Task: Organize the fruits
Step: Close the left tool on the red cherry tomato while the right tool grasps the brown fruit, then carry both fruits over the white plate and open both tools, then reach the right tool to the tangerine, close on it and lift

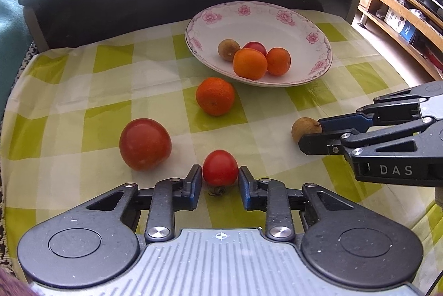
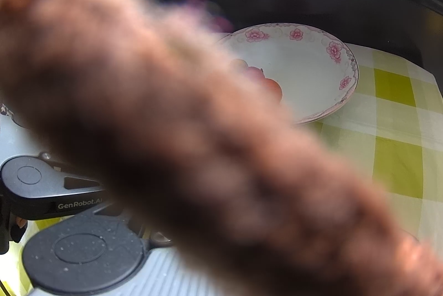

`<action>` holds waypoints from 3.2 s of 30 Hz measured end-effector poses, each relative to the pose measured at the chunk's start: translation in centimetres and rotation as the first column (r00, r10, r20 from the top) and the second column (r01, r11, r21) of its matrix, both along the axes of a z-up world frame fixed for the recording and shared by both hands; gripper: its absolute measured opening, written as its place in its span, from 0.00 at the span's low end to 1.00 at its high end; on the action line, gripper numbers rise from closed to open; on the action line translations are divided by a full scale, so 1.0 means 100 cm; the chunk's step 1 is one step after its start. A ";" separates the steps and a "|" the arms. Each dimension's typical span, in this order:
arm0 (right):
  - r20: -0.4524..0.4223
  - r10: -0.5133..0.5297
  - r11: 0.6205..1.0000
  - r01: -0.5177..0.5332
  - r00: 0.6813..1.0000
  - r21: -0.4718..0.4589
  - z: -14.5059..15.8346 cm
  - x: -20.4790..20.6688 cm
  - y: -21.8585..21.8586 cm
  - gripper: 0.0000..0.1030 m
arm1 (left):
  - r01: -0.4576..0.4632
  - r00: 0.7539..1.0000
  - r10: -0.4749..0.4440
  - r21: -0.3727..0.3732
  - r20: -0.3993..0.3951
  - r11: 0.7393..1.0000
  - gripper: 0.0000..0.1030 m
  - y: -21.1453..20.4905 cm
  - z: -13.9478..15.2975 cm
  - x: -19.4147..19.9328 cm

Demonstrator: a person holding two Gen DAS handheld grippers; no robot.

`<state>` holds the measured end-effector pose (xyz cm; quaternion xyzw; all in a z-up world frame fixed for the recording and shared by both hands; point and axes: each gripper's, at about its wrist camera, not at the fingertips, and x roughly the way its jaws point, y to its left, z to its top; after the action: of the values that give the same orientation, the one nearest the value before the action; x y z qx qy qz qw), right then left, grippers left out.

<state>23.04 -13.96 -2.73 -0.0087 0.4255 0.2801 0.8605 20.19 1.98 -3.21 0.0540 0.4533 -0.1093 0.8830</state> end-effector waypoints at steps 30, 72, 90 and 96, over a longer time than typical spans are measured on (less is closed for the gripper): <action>0.021 -0.052 0.994 0.050 0.998 0.093 0.023 0.005 -0.017 0.28 | 0.015 0.998 -0.011 -0.064 0.056 0.998 0.34 -0.013 0.028 0.018; 0.082 -0.173 0.982 0.166 0.981 0.085 0.026 0.045 -0.035 0.28 | 0.041 0.990 -0.030 -0.078 0.139 0.996 0.57 -0.030 0.027 0.080; 0.050 -0.089 0.985 0.081 0.995 0.151 0.036 0.023 -0.017 0.28 | -0.103 0.971 0.122 -0.103 0.205 0.989 0.70 0.017 0.064 0.077; -0.025 -0.009 0.981 0.014 1.000 0.192 0.027 0.013 -0.003 0.28 | -0.112 0.986 0.115 -0.032 0.123 0.993 0.75 0.039 0.054 0.041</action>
<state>24.36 -14.21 0.02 0.0802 0.4069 0.3150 0.8537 24.31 5.84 2.16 0.0239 0.3981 -0.0607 0.9150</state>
